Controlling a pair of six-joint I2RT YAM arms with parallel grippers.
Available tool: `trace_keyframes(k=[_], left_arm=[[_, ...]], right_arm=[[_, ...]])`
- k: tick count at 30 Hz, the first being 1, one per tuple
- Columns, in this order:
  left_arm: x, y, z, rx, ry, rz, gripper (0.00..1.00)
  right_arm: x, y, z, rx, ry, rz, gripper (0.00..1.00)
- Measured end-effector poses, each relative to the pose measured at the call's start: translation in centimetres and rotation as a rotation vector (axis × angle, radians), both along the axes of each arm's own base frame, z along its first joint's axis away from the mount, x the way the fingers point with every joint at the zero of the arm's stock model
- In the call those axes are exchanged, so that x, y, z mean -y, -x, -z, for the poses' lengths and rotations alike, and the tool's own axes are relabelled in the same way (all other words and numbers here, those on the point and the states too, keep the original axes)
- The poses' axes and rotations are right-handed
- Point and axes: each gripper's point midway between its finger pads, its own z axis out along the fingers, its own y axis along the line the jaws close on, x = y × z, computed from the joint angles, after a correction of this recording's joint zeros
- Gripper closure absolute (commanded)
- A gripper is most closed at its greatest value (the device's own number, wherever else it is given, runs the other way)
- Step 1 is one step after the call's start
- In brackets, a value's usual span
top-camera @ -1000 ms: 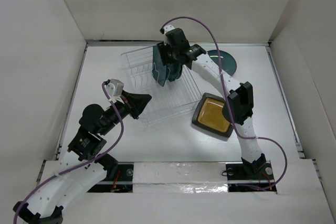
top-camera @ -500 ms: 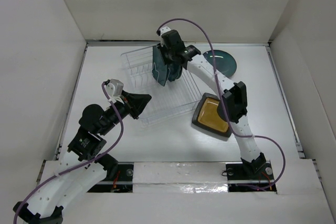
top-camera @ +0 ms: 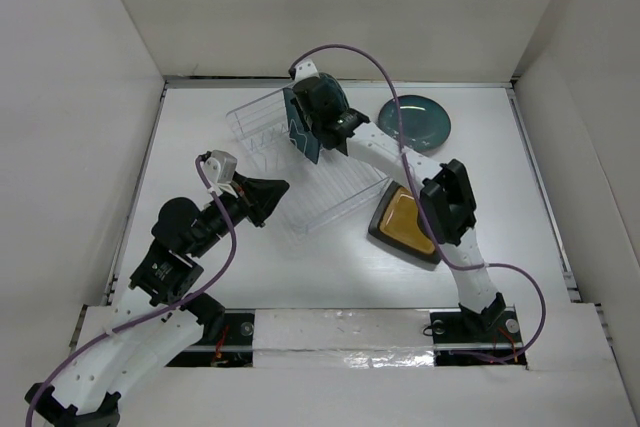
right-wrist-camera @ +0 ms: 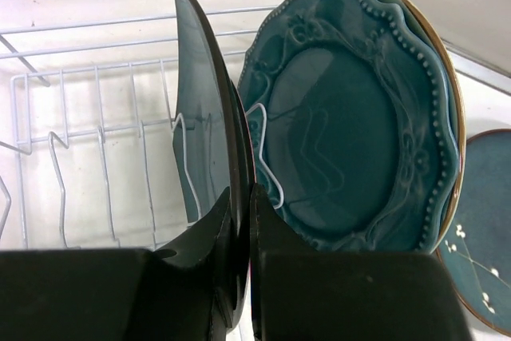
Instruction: Load the plates into the dish rack
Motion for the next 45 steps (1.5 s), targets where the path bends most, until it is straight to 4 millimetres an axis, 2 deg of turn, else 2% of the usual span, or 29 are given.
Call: trace_keyframes(k=[5, 15, 19, 29, 32, 39, 45], left_arm=[[0.0, 0.0, 0.0, -0.001, -0.001, 0.000, 0.95], [0.1, -0.1, 0.1, -0.004, -0.003, 0.000, 0.95], [0.1, -0.1, 0.1, -0.004, -0.003, 0.000, 0.95], [0.1, -0.1, 0.1, -0.005, -0.003, 0.000, 0.95], [0.1, -0.1, 0.1, -0.005, -0.003, 0.000, 0.95], [0.1, -0.1, 0.2, -0.005, -0.003, -0.001, 0.95], [0.1, -0.1, 0.1, -0.005, -0.003, -0.001, 0.95]], right_arm=[[0.0, 0.7, -0.4, 0.050, 0.021, 0.052, 1.00], [1.2, 3.5, -2.1, 0.135, 0.029, 0.134, 1.00], [1.6, 3.7, -3.5, 0.188, -0.014, 0.163, 1.00], [1.6, 2.4, -6.0, 0.334, -0.097, 0.222, 1.00], [1.5, 2.0, -5.7, 0.358, -0.110, 0.230, 1.00], [0.9, 1.5, -3.0, 0.356, -0.115, 0.197, 1.00], [0.9, 1.4, -2.7, 0.369, -0.153, 0.193, 1.00]])
